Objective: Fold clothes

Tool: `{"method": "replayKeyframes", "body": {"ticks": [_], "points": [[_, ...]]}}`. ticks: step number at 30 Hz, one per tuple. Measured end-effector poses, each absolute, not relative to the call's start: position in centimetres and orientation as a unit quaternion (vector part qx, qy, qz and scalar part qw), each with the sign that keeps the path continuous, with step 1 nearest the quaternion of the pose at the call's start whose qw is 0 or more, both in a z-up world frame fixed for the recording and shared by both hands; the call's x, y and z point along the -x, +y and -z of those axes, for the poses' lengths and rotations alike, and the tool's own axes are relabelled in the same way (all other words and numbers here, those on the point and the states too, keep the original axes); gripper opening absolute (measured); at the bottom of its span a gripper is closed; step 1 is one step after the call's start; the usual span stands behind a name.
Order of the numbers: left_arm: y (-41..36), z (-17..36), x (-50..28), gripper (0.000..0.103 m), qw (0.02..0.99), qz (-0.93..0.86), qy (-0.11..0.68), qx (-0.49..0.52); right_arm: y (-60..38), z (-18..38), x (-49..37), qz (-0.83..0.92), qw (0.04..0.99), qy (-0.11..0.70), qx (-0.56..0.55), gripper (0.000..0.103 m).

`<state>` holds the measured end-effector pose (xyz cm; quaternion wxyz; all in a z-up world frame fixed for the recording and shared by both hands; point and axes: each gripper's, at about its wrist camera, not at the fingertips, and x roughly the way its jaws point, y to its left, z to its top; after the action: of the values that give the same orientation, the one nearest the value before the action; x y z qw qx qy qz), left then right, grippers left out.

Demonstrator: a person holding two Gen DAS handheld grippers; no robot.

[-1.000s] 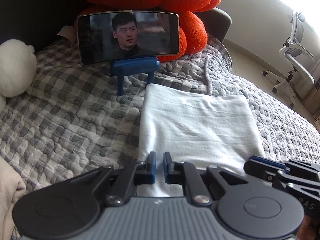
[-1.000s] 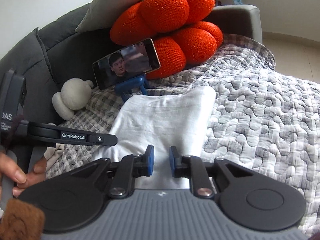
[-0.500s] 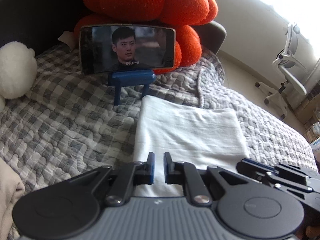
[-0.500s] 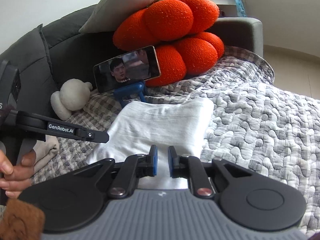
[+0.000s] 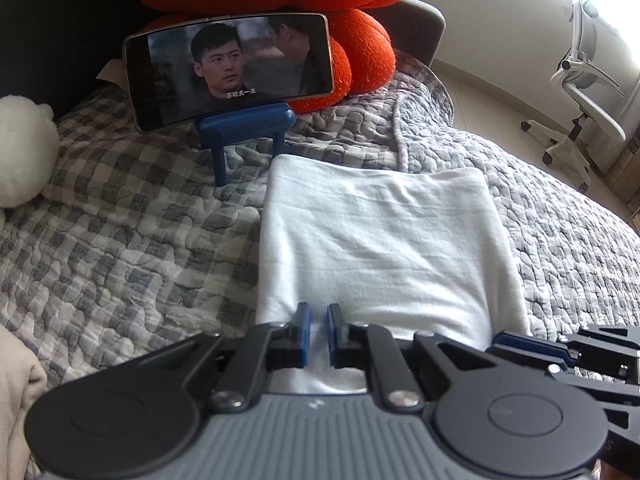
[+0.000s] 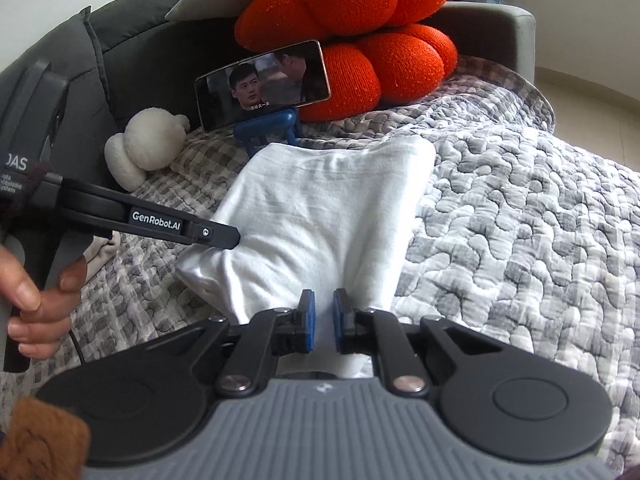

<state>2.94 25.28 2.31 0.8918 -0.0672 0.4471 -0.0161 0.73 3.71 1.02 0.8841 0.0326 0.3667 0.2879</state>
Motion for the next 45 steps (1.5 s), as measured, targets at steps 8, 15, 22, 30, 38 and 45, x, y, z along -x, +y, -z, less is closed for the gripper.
{"method": "replayKeyframes", "body": {"ticks": [8, 15, 22, 30, 38, 45], "points": [[25.2, -2.3, -3.0, 0.010, 0.891, 0.018, 0.449, 0.067, 2.6, -2.6, -4.3, -0.286, 0.893, 0.341, -0.075, 0.018], [25.1, -2.2, -3.0, 0.010, 0.890, 0.020, 0.450, 0.065, 1.9, -1.0, -8.7, -0.276, 0.887, 0.353, -0.112, 0.007], [25.0, -2.2, -3.1, 0.010, 0.890, 0.022, 0.452, 0.063, 1.7, -0.8, -10.2, -0.254, 0.898, 0.337, -0.122, 0.006], [25.1, -2.3, -3.1, 0.010, 0.890, 0.023, 0.450, 0.067, 2.0, -0.8, -10.1, -0.234, 0.910, 0.325, -0.110, 0.001], [26.1, -3.1, -3.1, 0.016, 0.895, 0.017, 0.433, 0.107, 1.7, -2.9, -6.9, -0.266, 0.906, 0.316, -0.089, 0.019], [26.2, -2.6, -3.5, 0.016, 0.892, 0.011, 0.438, 0.109, 2.9, -1.3, -5.2, -0.298, 0.879, 0.370, -0.045, 0.017]]}}
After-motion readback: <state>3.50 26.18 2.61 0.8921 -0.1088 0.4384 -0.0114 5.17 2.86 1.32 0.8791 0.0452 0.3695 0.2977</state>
